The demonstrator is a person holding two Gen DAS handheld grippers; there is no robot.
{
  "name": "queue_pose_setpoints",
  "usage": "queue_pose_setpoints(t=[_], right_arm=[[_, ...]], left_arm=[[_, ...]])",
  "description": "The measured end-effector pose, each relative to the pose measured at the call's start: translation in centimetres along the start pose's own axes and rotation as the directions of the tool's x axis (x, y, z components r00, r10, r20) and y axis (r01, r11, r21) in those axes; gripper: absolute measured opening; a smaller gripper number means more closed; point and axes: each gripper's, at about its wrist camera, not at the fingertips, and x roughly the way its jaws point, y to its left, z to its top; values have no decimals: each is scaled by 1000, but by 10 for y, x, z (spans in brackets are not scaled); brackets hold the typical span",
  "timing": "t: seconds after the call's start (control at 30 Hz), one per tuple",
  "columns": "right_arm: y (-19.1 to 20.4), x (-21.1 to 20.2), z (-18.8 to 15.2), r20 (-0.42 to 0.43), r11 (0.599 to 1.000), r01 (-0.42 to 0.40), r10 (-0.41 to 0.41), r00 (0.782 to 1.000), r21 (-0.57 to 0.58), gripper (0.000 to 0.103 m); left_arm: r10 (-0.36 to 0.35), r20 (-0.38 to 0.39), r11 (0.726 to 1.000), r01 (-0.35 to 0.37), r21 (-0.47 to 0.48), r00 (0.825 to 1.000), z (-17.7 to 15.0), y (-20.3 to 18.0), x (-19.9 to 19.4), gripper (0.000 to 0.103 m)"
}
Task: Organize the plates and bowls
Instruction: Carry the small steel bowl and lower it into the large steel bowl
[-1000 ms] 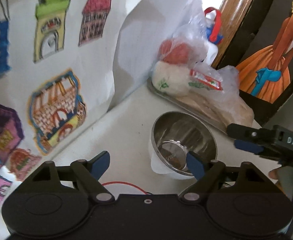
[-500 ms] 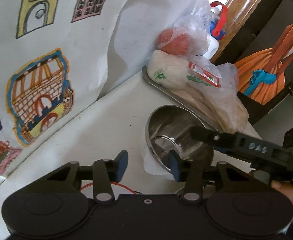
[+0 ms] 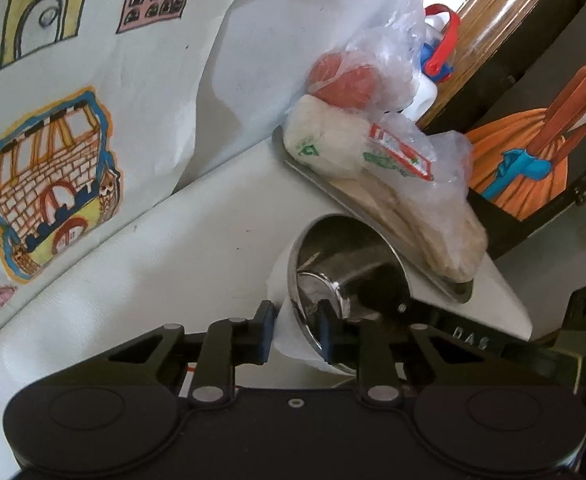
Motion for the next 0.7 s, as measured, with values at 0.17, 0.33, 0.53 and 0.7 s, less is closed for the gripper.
queue_pose_setpoints(t=[0.17,0.33,0.53,0.7], right_arm=[[4,-22,1,36,1000,16,-16,999,-4,17],[15,-55,-3,61,999,28,-27,998,-26,17],[45,-108,-22,84,996,54,-48,995,-70,17],[73,-149,-53,81,990,84,-75,994,-114,18]], left_arm=[[-15,19,1000,14,26,1000,-3,-13,-13,23],[-51,37,998,50,35,998,-9,-24,-39,23],[-95,51,994,92,58,994,-31,-37,-85,23],[-121,51,989,116,87,991,-63,-44,-128,23]])
